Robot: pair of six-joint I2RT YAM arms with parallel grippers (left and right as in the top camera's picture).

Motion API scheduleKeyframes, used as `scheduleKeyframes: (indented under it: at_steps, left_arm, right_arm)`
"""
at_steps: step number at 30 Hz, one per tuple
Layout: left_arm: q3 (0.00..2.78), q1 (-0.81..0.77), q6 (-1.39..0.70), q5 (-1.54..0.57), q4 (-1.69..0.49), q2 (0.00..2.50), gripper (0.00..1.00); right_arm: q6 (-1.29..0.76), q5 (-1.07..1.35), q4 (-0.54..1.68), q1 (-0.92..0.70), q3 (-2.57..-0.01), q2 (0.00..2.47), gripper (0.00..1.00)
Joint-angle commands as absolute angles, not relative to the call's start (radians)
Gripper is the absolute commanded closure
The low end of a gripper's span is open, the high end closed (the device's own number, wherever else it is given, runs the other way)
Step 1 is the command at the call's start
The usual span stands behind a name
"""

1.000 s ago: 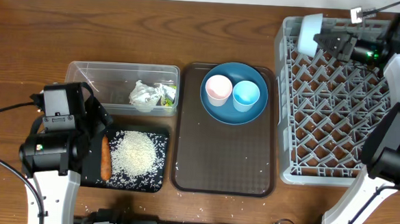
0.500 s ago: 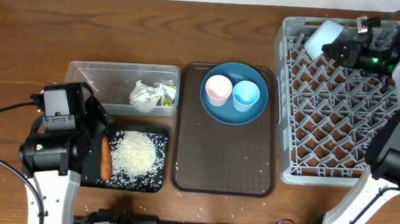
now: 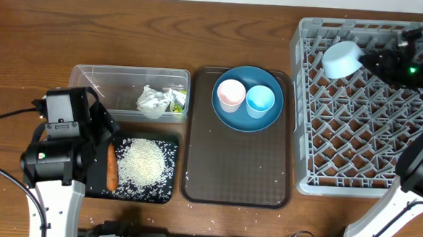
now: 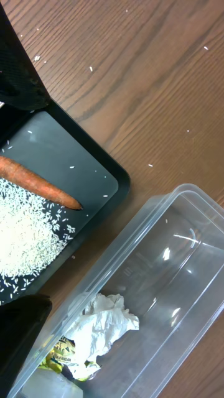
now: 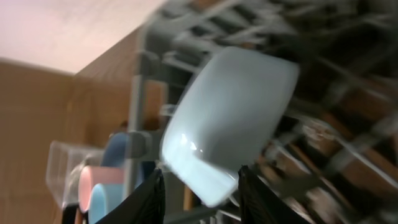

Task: Sort waste into correct bins and load items into the dishwasher rack
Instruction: 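Lower bowl upside down into the rack with right gripper, release, then reach left gripper to the pink cup on the blue plate and grasp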

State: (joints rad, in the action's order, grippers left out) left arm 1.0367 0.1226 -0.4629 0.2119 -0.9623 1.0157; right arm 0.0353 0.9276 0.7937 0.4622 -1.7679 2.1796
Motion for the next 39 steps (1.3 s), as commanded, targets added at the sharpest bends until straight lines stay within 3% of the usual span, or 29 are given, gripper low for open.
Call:
scheduleKeyframes:
  at_steps: [1,10,13,20,26,31,36,37,39]
  left_arm:
    - [1.045,0.126,-0.450,0.213,-0.964,1.018,0.03]
    - [1.045,0.126,-0.450,0.213,-0.964,1.018,0.03]
    - [1.045,0.126,-0.450,0.213,-0.964,1.018,0.03]
    - [1.045,0.126,-0.450,0.213,-0.964,1.018,0.03]
    - [1.045,0.126,-0.450,0.213,-0.964,1.018,0.03]
    - [1.045,0.126,-0.450,0.213,-0.964,1.018,0.03]
    - [1.045,0.126,-0.450,0.213,-0.879,1.019,0.03]
    - [1.045,0.126,-0.450,0.213,-0.864,1.018,0.03]
    - [1.045,0.126,-0.467,0.205,-0.843,1.018,0.03]
  right_arm:
    - [-0.034,0.838,0.797,0.484,-1.779,2.152,0.61]
    - [-0.047,0.743,0.801,0.448,-1.779,2.010,0.62]
    - [-0.019,0.741,0.809,0.398,-1.779,1.965,0.71]
    - [0.039,0.664,0.879,0.230,-1.779,1.942,0.69]
    - [0.037,0.420,1.006,0.113,-1.779,1.917,0.66]
    - [-0.143,0.077,1.079,0.084,-1.779,1.836,0.65]
    - [-0.160,0.060,1.147,0.086,-1.779,1.713,0.60]
    - [-0.160,0.060,1.172,0.086,-1.779,1.690,0.57]
    - [-0.160,0.060,1.235,0.086,-1.779,1.647,0.37]
